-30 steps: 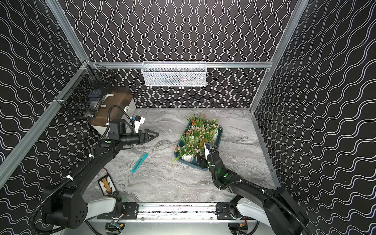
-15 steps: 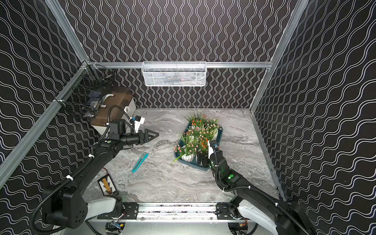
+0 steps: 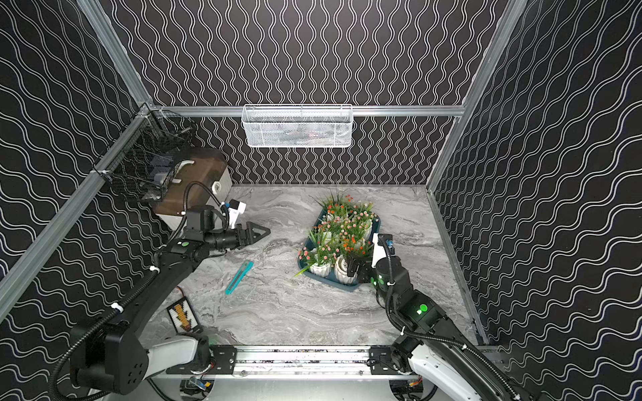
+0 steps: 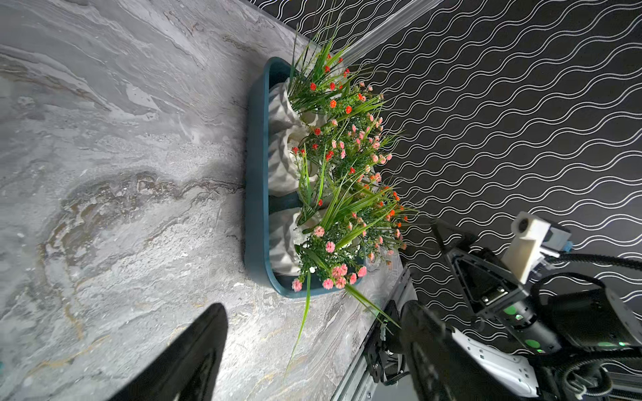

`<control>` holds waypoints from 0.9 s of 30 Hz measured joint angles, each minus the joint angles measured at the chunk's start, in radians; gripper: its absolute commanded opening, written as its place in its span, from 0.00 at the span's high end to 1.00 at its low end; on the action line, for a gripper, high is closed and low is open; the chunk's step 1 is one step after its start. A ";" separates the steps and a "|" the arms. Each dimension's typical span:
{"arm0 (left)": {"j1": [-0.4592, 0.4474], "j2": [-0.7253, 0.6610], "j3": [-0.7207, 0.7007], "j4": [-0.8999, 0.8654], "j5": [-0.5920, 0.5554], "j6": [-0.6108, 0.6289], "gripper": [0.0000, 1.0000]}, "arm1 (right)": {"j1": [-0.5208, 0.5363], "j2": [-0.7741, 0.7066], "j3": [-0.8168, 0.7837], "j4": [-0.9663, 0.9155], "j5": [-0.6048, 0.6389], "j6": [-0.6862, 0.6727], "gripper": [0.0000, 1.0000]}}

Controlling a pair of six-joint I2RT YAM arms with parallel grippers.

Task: Put the potted gypsophila into the storage box
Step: Place the baby's breath potted plant at the storage box, then reset both arms

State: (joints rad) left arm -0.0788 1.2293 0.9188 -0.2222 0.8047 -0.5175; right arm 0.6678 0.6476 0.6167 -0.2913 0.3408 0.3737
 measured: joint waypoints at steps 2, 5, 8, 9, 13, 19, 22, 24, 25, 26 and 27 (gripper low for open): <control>0.000 -0.008 -0.010 -0.006 -0.008 0.000 0.17 | 0.000 0.027 0.042 -0.009 -0.005 -0.006 0.00; 0.000 -0.018 -0.027 -0.007 -0.021 -0.003 0.17 | -0.002 0.082 0.098 -0.009 -0.018 -0.035 0.00; 0.000 -0.027 -0.040 -0.004 -0.034 -0.005 0.16 | -0.020 0.153 0.147 -0.005 -0.039 -0.080 0.00; 0.000 -0.030 -0.043 -0.002 -0.041 -0.005 0.17 | -0.036 0.181 0.169 0.002 -0.048 -0.093 0.00; 0.000 -0.044 -0.074 0.028 -0.079 -0.029 0.17 | -0.152 0.283 0.232 0.046 -0.138 -0.128 0.00; -0.006 -0.071 -0.160 0.159 -0.196 -0.094 0.18 | -0.376 0.433 0.289 0.111 -0.303 -0.132 0.00; -0.021 -0.082 -0.221 0.265 -0.303 -0.117 0.18 | -0.465 0.480 0.296 0.136 -0.365 -0.132 0.00; -0.038 -0.086 -0.252 0.315 -0.393 -0.116 0.18 | -0.526 0.496 0.288 0.157 -0.393 -0.131 0.00; -0.044 -0.084 -0.259 0.334 -0.425 -0.108 0.18 | -0.552 0.499 0.278 0.171 -0.404 -0.131 0.00; -0.050 -0.078 -0.262 0.353 -0.472 -0.090 0.17 | -0.581 0.502 0.264 0.185 -0.413 -0.131 0.00; -0.053 -0.066 -0.262 0.376 -0.518 -0.070 0.16 | -0.612 0.504 0.245 0.199 -0.423 -0.130 0.00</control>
State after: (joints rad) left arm -0.1314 1.1637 0.6571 0.1539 0.2871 -0.5873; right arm 0.0555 1.1511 0.8619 -0.0921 -0.0818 0.2436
